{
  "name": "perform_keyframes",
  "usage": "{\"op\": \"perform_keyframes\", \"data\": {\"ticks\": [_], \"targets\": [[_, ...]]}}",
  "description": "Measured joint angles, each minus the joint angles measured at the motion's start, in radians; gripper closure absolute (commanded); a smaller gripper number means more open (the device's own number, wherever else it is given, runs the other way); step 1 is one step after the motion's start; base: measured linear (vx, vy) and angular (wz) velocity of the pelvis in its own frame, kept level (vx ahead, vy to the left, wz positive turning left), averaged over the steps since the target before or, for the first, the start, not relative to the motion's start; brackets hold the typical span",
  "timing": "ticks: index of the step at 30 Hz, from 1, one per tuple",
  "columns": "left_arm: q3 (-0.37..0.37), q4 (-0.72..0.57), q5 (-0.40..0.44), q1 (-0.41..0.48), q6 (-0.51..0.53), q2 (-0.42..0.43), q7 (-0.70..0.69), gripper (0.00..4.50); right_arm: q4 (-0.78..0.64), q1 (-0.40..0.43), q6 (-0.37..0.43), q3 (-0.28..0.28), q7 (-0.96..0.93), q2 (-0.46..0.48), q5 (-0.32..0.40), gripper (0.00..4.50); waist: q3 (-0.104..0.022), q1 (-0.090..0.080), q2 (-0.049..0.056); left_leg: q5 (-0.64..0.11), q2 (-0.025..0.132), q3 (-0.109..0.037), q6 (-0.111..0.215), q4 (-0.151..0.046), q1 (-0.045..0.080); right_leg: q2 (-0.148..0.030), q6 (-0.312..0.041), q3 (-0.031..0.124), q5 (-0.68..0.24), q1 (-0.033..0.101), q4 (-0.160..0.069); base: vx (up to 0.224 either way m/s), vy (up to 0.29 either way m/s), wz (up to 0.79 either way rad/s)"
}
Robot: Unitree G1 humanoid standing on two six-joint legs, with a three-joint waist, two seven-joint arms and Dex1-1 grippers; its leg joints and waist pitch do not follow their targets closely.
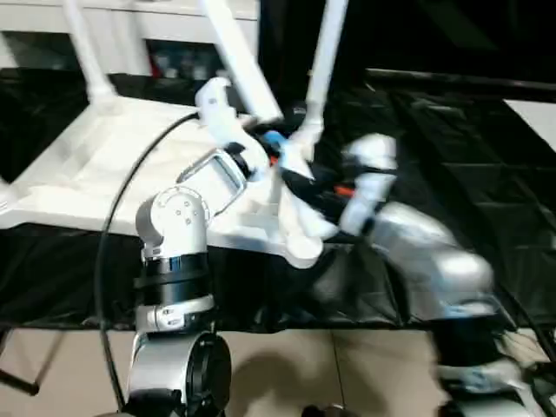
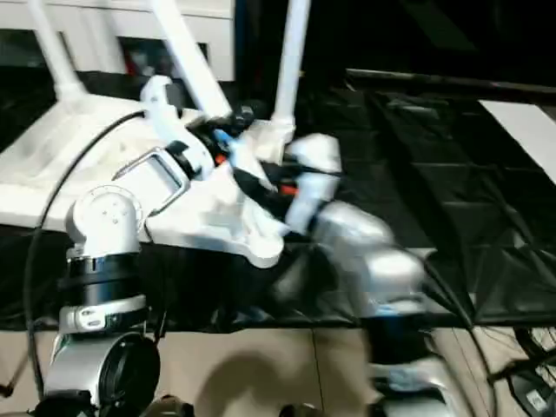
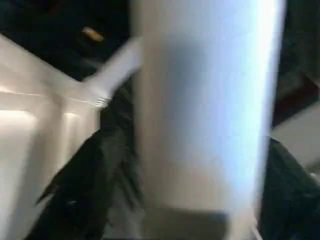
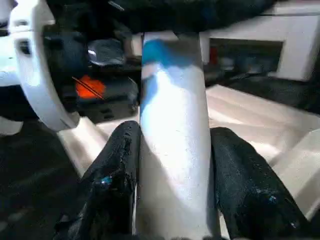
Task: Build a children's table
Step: Pick table leg
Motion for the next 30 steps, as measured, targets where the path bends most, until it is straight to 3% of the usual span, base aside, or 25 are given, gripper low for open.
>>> {"op": "perform_keyframes", "data": {"ticks": [1,10,18,19,21,24,28,30], "targets": [[0.006,0.002,0.002,0.0,-0.01,-0.001,0.016,1.09,0.0,0.0,-0.007,0.013,-0.026,0.013,-0.02,2.67,0.0,0.001,0.0,0.0,0.0,0.0,0.0,-0.001,0.0,0.0,0.0,0.0,0.0,0.0,0.0,0.0,0.0,0.0],[-0.032,-0.021,0.041,0.0,-0.077,-0.002,0.084,1.75,0.004,-0.021,-0.04,0.069,-0.116,0.054,-0.111,2.67,0.0,0.003,-0.002,0.0,-0.001,0.002,0.0,-0.007,0.0,0.0,0.0,0.003,0.0,-0.001,-0.002,0.0,0.0,0.0],[-0.066,-0.026,0.056,0.0,-0.122,-0.002,0.088,2.45,0.013,-0.024,-0.063,0.078,-0.146,0.071,-0.137,2.67,0.0,0.001,-0.002,0.0,-0.001,0.003,0.0,-0.007,0.001,0.0,0.001,0.003,0.001,-0.001,-0.002,0.0,0.0,0.0],[-0.073,-0.027,0.059,0.001,-0.131,-0.002,0.079,2.51,0.013,-0.024,-0.063,0.073,-0.145,0.074,-0.134,2.11,0.0,0.002,-0.002,0.0,-0.001,0.003,0.0,-0.007,0.001,0.0,0.001,0.003,0.001,-0.001,-0.002,0.0,0.0,0.0],[-0.09,-0.029,0.071,0.007,-0.149,0.004,0.037,2.56,0.013,-0.029,-0.056,0.054,-0.122,0.071,-0.109,1.97,0.0,0.002,-0.002,0.0,-0.001,0.003,0.0,-0.007,0.001,0.0,0.001,0.004,0.001,-0.001,-0.002,0.0,0.0,0.0],[-0.135,-0.028,0.074,0.02,-0.15,0.048,-0.069,2.6,0.012,-0.048,-0.006,-0.001,-0.036,0.03,-0.017,1.62,0.0,0.003,-0.003,0.0,-0.001,0.003,0.0,-0.007,0.001,0.0,0.001,0.004,0.001,-0.001,-0.002,0.0,0.0,0.0],[-0.183,0.002,0.057,0.021,-0.113,0.155,-0.23,2.61,0.011,-0.081,0.109,-0.043,0.193,-0.126,0.116,1.35,0.0,0.003,-0.003,0.0,-0.001,0.004,0.0,-0.007,0.003,0.001,0.001,0.005,0.002,0.001,-0.002,0.0,0.0,0.0],[-0.186,0.007,0.037,0.021,-0.098,0.181,-0.292,2.62,0.016,-0.081,0.136,-0.05,0.263,-0.157,0.149,1.12,0.0,0.002,-0.003,0.0,-0.001,0.004,0.0,-0.006,0.003,0.001,0.0,0.006,0.002,0.0,-0.001,0.0,0.0,0.0]]}}
